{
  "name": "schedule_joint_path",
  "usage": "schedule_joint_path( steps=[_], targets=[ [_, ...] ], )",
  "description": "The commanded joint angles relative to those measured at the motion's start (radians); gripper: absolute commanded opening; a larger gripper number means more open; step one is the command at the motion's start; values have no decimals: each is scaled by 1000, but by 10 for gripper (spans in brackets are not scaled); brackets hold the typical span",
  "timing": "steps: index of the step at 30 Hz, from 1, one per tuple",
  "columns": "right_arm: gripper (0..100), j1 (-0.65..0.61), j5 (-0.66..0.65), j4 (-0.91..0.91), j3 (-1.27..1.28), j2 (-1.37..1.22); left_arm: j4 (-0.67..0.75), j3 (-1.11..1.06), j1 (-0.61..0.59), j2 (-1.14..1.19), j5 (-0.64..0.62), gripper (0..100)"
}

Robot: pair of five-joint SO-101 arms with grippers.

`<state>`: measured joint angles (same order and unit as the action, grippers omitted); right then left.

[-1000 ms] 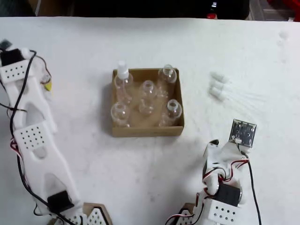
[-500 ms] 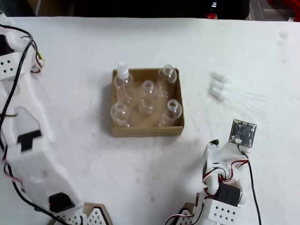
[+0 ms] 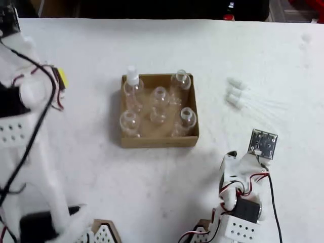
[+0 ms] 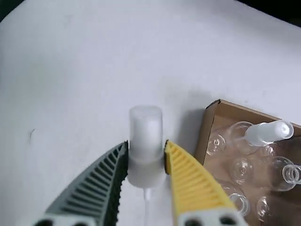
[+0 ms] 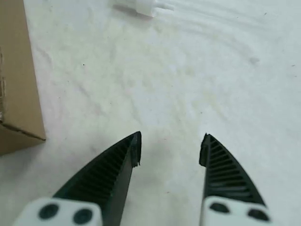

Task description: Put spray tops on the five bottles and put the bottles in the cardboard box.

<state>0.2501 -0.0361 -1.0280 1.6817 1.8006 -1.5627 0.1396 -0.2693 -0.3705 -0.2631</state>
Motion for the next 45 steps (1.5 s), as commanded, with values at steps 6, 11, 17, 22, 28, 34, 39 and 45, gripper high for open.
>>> schedule_joint_path(
  steps=[6, 11, 17, 22, 28, 34, 39, 45],
  targets=[
    [184, 12, 2, -8, 8, 4, 199, -270, 27, -337, 26, 22],
    [184, 12, 2, -8, 8, 4, 290, -371, 94, -504, 184, 22],
    [184, 12, 2, -8, 8, 4, 499, -571, 206, -665, 238, 23],
    [184, 12, 2, -8, 8, 4, 606, -654, 321, -757, 238, 24],
    [184, 12, 2, -8, 8, 4, 704, -663, 440, -750, 287, 24],
    [184, 12, 2, -8, 8, 4, 936, -792, 466, -713, 296, 24],
    [184, 12, 2, -8, 8, 4, 1152, -979, 466, -765, 288, 24],
    [184, 12, 2, -8, 8, 4, 1313, -1140, 478, -825, 293, 23]
  ],
)
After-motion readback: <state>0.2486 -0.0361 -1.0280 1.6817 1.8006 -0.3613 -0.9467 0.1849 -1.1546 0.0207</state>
